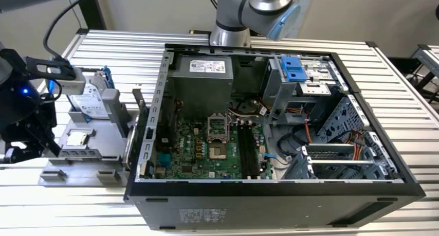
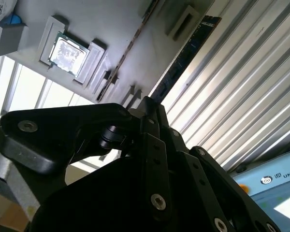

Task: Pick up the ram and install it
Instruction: 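Pick up the ram and move it above insertion slot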

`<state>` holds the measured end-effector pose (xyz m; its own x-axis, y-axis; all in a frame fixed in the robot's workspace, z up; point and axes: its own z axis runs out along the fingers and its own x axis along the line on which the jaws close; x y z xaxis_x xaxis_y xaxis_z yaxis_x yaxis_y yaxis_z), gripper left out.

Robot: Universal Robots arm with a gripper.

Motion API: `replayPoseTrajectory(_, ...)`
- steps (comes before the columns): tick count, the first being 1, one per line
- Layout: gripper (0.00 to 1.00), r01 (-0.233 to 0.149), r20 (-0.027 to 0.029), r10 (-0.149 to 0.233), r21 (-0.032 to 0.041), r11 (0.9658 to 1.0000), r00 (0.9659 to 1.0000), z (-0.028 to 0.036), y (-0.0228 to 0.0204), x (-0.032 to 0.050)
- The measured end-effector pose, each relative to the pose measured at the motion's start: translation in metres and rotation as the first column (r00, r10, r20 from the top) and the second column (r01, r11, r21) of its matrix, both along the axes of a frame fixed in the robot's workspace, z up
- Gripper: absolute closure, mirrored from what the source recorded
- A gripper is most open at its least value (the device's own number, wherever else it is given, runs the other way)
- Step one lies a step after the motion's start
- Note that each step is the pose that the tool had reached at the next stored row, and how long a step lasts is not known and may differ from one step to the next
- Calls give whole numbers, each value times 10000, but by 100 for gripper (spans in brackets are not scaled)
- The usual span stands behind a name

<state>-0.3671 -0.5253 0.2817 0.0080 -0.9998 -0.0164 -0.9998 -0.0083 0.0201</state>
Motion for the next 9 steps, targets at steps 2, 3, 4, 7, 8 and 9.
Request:
replayPoseTrajectory(2,100,0,0,0,-12,10000,10000,32,3,0)
replayPoseTrajectory(3,100,0,1,0,-17,10000,10000,47,4,0)
replayPoseTrajectory(4,100,0,2,0,-23,10000,10000,62,6,0)
replayPoseTrajectory(7,100,0,10,0,-41,10000,10000,110,8,0)
replayPoseTrajectory(8,100,0,14,1,-47,10000,10000,128,9,0)
replayPoseTrajectory(9,100,0,18,0,-52,10000,10000,146,9,0)
